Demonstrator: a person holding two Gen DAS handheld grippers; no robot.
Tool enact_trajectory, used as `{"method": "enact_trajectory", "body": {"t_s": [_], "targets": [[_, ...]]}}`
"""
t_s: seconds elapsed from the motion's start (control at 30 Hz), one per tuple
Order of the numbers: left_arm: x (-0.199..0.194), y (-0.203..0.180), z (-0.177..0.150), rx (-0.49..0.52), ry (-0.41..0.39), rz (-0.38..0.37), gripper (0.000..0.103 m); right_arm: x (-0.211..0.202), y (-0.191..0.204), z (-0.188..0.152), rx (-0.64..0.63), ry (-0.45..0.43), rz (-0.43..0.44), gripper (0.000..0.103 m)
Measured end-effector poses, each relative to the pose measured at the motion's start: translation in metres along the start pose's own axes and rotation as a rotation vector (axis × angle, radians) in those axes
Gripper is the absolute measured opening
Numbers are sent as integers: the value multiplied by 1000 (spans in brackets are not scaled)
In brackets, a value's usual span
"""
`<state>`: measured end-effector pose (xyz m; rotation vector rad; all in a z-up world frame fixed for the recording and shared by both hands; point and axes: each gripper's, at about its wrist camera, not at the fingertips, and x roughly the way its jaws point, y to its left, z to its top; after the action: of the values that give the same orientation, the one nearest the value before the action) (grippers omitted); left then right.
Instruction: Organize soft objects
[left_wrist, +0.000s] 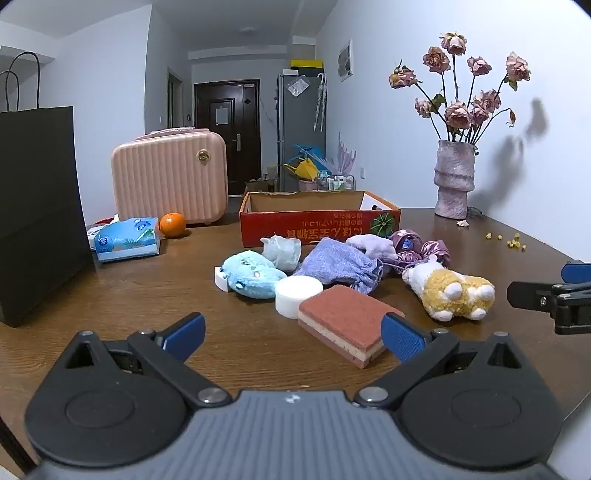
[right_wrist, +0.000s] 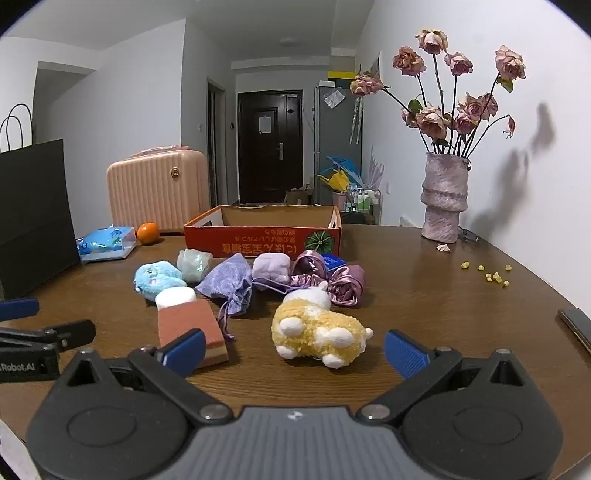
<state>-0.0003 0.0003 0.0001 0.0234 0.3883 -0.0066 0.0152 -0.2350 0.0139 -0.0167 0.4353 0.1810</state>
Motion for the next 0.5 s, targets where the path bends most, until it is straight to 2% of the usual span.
{"method": "enact_trajectory", "body": {"t_s": [0.5], "targets": [[-2,3,4,2,3,2,103,1,0,1,2,5,0,103]]}}
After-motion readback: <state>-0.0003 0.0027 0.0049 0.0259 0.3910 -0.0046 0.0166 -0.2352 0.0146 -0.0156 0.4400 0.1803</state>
